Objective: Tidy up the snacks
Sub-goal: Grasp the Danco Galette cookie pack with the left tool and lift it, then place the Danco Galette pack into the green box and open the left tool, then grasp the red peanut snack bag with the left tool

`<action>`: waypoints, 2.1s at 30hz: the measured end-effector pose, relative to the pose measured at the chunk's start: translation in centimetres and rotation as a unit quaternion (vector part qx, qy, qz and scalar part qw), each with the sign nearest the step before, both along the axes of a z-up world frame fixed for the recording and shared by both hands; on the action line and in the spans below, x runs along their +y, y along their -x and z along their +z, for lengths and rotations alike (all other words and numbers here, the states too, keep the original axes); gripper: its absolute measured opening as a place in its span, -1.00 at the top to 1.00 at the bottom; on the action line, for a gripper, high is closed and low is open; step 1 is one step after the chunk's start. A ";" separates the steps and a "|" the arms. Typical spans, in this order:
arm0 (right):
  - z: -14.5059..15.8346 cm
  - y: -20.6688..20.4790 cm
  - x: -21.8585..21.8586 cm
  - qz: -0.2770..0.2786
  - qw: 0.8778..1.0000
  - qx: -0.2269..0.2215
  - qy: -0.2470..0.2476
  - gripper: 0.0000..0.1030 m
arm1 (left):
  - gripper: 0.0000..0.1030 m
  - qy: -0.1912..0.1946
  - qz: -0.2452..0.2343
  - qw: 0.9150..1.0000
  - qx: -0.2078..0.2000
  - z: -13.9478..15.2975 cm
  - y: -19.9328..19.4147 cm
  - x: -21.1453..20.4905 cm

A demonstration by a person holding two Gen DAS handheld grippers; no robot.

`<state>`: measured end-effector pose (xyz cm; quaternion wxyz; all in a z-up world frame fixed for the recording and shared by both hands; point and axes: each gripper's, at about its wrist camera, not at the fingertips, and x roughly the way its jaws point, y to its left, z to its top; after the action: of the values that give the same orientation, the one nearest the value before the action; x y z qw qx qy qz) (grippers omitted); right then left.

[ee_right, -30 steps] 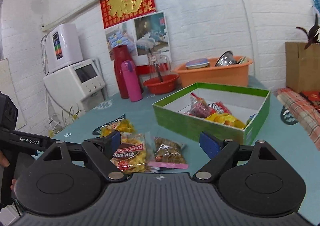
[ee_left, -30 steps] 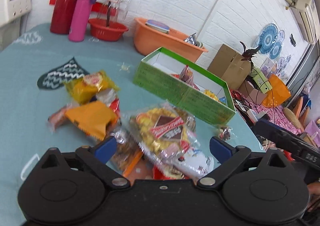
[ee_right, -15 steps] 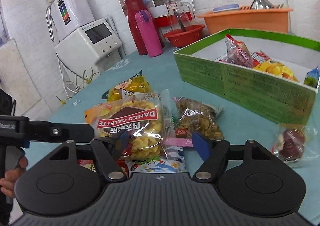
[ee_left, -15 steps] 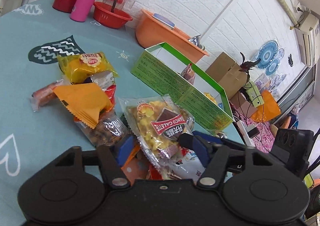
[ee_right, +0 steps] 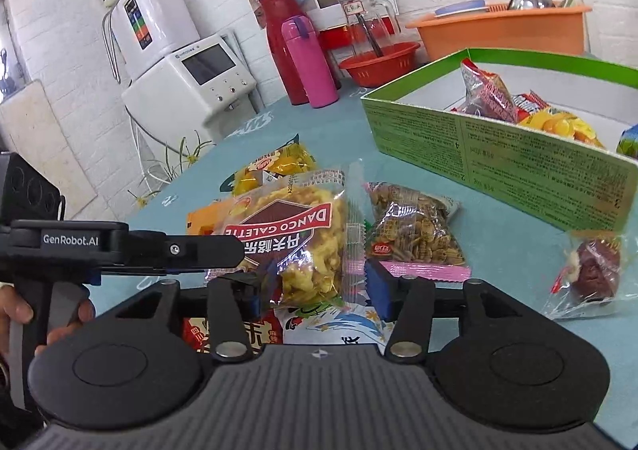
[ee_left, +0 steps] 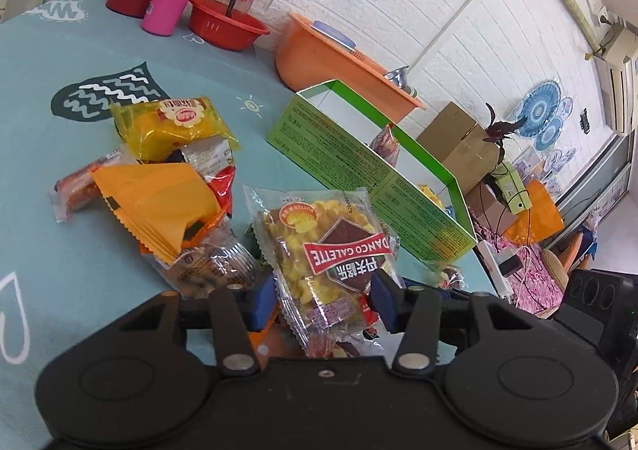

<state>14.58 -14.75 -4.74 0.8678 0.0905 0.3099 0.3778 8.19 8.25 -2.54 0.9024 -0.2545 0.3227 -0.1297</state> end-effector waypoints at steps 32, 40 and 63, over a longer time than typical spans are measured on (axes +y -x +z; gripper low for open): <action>6.7 -4.9 -11.5 -0.152 0.980 -0.111 -0.056 -0.03 | 0.08 -0.029 -0.122 0.988 -0.094 8.3 -12.9 -11.9; 4.1 -8.2 -13.7 -0.178 0.977 -0.072 -0.087 0.01 | 0.08 -0.033 -0.136 0.988 -0.064 6.3 -17.5 -13.7; 7.1 -1.3 -10.7 -0.213 0.961 -0.174 0.029 -1.00 | -1.00 -0.097 -0.083 0.989 -0.068 9.2 -9.3 -9.6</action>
<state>15.89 -25.46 2.33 0.9709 0.0623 0.1380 0.1854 17.44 -1.40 6.65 0.9288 -0.1284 0.2916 -0.1892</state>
